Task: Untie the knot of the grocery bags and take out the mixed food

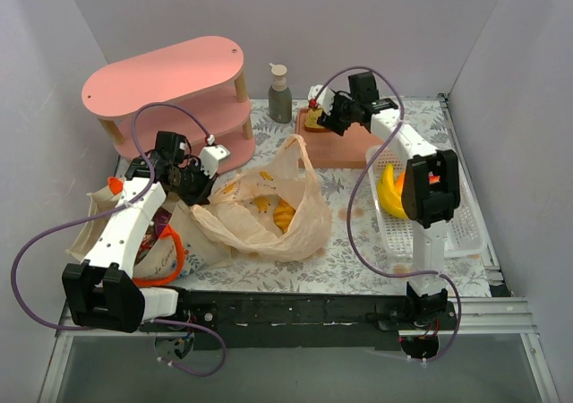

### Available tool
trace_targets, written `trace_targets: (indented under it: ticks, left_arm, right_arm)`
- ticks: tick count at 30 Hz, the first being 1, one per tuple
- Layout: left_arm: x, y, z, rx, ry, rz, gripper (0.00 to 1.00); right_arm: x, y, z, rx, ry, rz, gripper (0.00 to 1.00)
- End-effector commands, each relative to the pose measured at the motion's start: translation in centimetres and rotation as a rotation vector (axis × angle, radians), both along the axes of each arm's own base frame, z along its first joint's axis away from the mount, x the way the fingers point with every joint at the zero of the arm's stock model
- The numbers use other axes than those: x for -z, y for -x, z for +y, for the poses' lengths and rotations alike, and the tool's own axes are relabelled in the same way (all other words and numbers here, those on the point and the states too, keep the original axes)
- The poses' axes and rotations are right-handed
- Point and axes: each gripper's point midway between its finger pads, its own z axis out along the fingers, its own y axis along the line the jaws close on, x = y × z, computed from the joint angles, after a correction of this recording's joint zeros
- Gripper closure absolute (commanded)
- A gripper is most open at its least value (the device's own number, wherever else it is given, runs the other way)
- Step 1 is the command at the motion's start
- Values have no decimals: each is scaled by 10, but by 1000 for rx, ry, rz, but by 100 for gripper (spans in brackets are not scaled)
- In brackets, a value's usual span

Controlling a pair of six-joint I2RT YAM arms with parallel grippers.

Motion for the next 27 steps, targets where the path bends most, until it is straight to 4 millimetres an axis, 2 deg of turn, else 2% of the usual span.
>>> trace_targets:
  ticks: [1,3,4,6,7,8,9,10,12,13,14,16,17,20,23,24,27]
  left_arm:
    - [-30,-9,-26,35,136,-85,100]
    - [-38,-9,-40,65,188,-109,100]
    - [-39,-8,-46,66,201,-109,100]
    - [-44,-8,-57,103,213,-136,100]
    - [-46,-8,-59,113,219,-143,100]
    - [-47,-9,-61,118,221,-145,100]
    - [-46,-7,-64,126,221,-139,100]
    - [-46,-6,-66,132,219,-139,100]
    - [-45,-2,-74,151,221,-146,100]
    - [-48,-1,-76,156,219,-165,100]
    - [-47,0,-76,150,204,-175,100]
    - [-48,4,-79,164,178,-202,100]
    - [-47,3,-75,147,140,-218,100]
    - [-52,10,-79,151,110,-256,100]
    - [-49,21,-82,178,90,-264,100]
    - [-47,26,-83,194,78,-259,100]
    - [-40,35,-78,228,26,-272,100]
  right_arm:
    - [-205,52,21,-50,-295,-215,34]
    - [-249,82,42,-74,-386,-221,34]
    - [-285,113,58,-133,-427,-260,34]
    - [-308,156,82,-245,-464,-264,34]
    - [-315,184,90,-301,-468,-253,36]
    - [-315,219,118,-402,-473,-230,41]
    - [-310,242,130,-464,-464,-199,44]
    - [-287,279,151,-562,-416,-144,47]
    - [-249,311,162,-631,-362,-43,55]
    - [-232,337,169,-714,-328,-15,59]
    - [-187,355,165,-740,-262,101,65]
    - [-168,361,164,-682,-281,211,70]
    - [-146,363,159,-668,-242,249,73]
    - [-121,367,155,-682,-184,297,76]
    - [-82,375,143,-673,-89,401,79]
    - [-63,378,136,-666,-51,426,80]
    - [-42,381,133,-671,5,381,82]
